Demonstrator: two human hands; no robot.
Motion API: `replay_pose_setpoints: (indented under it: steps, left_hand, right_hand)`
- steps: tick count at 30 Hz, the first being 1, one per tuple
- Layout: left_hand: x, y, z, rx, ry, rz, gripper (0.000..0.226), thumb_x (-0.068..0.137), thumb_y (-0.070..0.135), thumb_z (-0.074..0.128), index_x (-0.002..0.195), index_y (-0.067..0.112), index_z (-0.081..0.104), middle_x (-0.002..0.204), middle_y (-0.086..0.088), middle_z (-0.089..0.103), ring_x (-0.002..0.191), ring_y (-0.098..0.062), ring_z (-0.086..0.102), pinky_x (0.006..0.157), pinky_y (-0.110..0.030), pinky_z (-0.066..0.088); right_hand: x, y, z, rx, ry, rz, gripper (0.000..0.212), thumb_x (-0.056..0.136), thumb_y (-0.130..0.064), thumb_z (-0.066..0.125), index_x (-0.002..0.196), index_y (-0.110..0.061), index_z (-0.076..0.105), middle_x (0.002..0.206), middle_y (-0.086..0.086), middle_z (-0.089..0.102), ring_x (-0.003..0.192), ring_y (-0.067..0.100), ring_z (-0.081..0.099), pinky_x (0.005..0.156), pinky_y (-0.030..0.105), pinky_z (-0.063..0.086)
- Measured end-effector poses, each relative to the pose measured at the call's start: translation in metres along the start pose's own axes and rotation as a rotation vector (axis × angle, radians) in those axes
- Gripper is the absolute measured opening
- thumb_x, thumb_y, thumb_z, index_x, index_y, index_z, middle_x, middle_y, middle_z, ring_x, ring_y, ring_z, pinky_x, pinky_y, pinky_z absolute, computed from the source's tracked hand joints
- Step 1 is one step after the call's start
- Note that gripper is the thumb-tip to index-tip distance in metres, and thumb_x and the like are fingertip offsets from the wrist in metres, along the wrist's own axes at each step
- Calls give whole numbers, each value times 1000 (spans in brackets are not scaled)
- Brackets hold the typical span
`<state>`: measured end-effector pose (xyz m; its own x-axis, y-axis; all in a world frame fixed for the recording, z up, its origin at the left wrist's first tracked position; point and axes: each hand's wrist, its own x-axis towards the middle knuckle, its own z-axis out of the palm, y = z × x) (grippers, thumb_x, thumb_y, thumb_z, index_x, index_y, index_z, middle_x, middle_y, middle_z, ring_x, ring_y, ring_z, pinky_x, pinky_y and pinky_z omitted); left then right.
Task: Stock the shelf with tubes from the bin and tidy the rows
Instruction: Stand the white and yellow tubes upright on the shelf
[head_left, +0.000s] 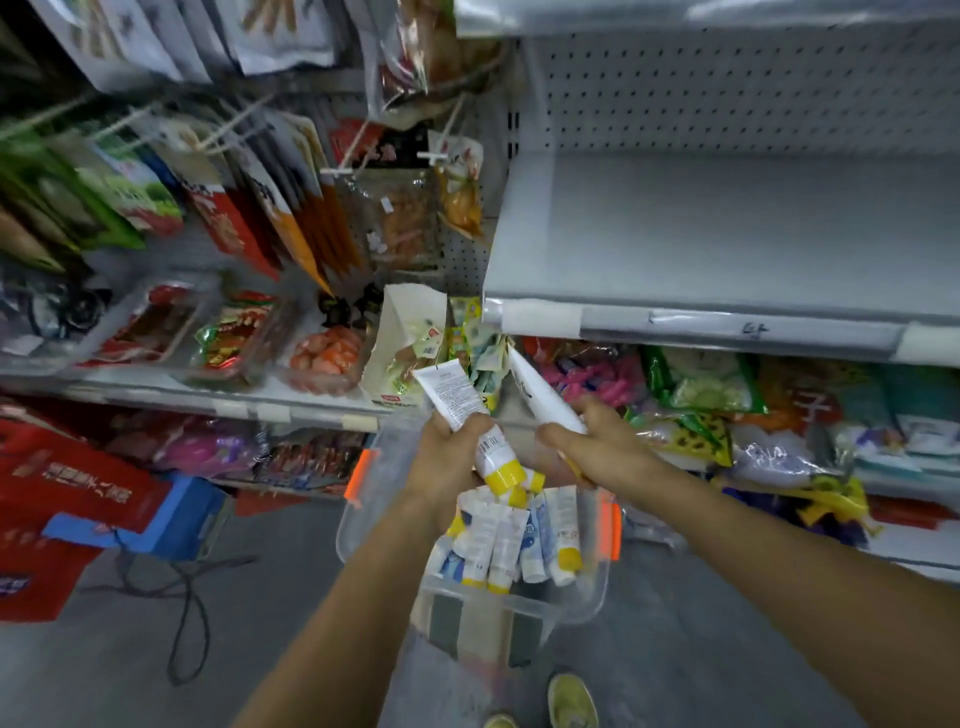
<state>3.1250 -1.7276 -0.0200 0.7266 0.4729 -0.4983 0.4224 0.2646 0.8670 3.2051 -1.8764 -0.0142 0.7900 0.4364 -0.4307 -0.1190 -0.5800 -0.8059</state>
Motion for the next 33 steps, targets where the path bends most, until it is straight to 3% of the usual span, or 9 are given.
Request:
replay_pose_setpoints:
  steps: [3,5,8,12,15,18,25,29,33]
  left_hand:
    - [-22,28,1,29,-40,101,18,95,13,55,112,12,58,102,-10,69,82,-19,67,60,-30,55]
    - [-36,47,4,55,-73,178,14,95,14,55,108,18,58,102,-7,69,89,-21,67,69,-35,56]
    - [-54,78,11,102,-120,297,14,95,13,55,106,23,58,103,-3,69,96,-21,66,83,-43,55]
    - [-70,117,28,88,-161,349,14,95,14,55,107,19,58,104,-9,70,88,-22,67,70,-36,53]
    - [-82,143,41,93,-191,406,12,96,14,55,105,21,57,105,-9,69,89,-23,66,72,-38,53]
    - [-94,168,55,111,-202,502,19,96,14,56,114,17,56,109,-6,68,96,-23,66,73,-37,54]
    - [-119,225,105,130,-223,717,24,93,17,61,117,19,60,108,-2,70,96,-19,68,81,-44,59]
    - [-128,251,145,101,-235,775,26,92,14,61,118,15,59,105,-4,70,96,-19,68,79,-39,57]
    - [-123,272,178,101,-220,827,31,91,11,62,121,13,58,105,-3,68,93,-18,66,70,-31,55]
  right_hand:
    - [-29,-29,-22,20,66,-68,33,85,-31,61,108,-16,45,78,7,59,51,16,52,42,23,38]
    - [-48,-47,-39,92,91,-119,27,86,-27,58,108,-16,50,75,4,59,51,13,53,46,26,40]
    - [-74,-73,-63,101,149,-209,18,92,-28,51,107,-19,56,89,4,62,66,13,57,57,26,43]
    - [-94,-98,-89,102,251,-263,27,92,-32,49,105,-10,59,87,7,59,72,19,53,64,30,40]
    - [-107,-115,-112,160,279,-292,30,88,-38,51,93,-9,58,79,9,58,67,21,52,62,30,40]
    - [-119,-129,-140,222,310,-337,17,91,-34,49,85,-20,57,76,7,60,65,20,52,54,25,36]
    - [-134,-163,-221,367,432,-500,12,91,-31,52,92,-20,58,84,11,62,70,23,54,53,27,36]
    - [-134,-172,-270,323,482,-623,20,91,-31,59,108,-20,60,91,0,65,73,17,57,58,30,45]
    - [-126,-183,-316,253,489,-660,34,91,-23,64,123,-20,51,103,-9,63,89,8,62,69,19,49]
